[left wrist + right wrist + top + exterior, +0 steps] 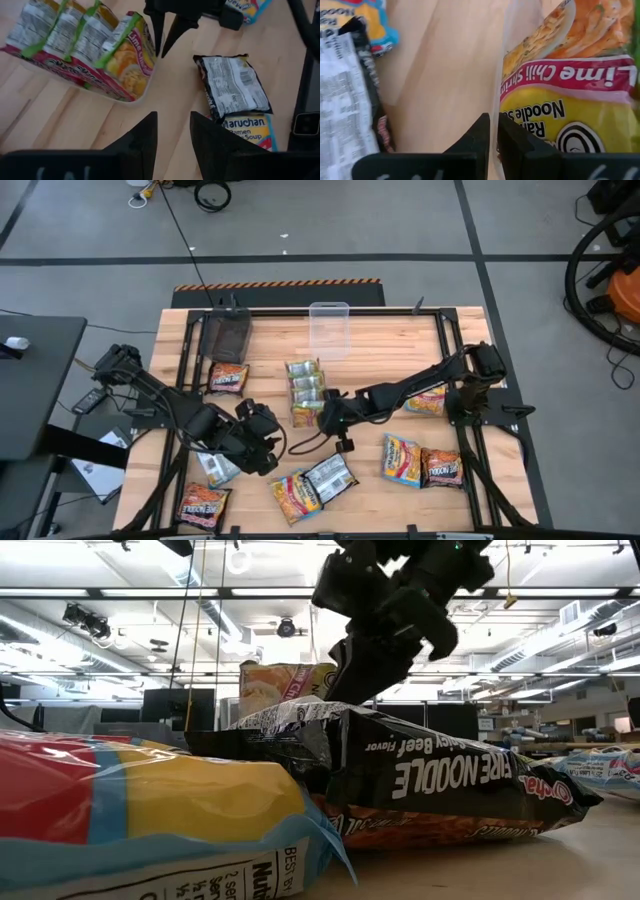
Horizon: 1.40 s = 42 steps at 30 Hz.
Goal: Sort Maruchan noodles
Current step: Adjust the bottom transparent bin, then put the blue noodle pack into the black bin
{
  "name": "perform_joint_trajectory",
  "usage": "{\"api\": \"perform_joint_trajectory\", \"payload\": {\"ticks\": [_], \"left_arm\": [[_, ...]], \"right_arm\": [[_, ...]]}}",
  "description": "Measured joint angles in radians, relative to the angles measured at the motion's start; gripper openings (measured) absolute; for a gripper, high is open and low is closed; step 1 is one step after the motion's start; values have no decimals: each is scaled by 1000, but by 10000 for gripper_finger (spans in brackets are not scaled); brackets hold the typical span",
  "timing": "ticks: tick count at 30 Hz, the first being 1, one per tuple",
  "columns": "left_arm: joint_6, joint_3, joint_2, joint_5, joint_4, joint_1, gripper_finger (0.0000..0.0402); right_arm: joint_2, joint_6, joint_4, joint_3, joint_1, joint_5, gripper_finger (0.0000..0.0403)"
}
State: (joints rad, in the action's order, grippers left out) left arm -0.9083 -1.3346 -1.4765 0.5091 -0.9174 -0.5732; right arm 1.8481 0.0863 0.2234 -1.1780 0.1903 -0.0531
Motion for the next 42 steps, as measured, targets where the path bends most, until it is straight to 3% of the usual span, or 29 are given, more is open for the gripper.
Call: {"api": "perform_joint_trajectory", "payload": {"ticks": [7,19,23,29,32,38,42], "left_arm": [[29,0,-1,24,3,4,121],[-4,0,-1,104,9,-29,121],[-31,0,-2,108,9,-43,121],[17,0,-48,103,38,-83,121],[-16,-1,-99,40,72,-113,121],[-185,0,-274,-89,94,-140,121],[-203,1,-378,-153,179,-132,122]], "right_arm": [[-1,-33,59,-32,12,1,37],[-4,-307,109,-36,30,12,37],[-3,-312,185,-89,44,18,47],[-40,-218,396,-220,91,-176,77],[-83,-221,488,-257,131,-295,90],[-172,-348,556,-258,296,-375,101],[-183,-449,550,-258,418,-449,101]]}}
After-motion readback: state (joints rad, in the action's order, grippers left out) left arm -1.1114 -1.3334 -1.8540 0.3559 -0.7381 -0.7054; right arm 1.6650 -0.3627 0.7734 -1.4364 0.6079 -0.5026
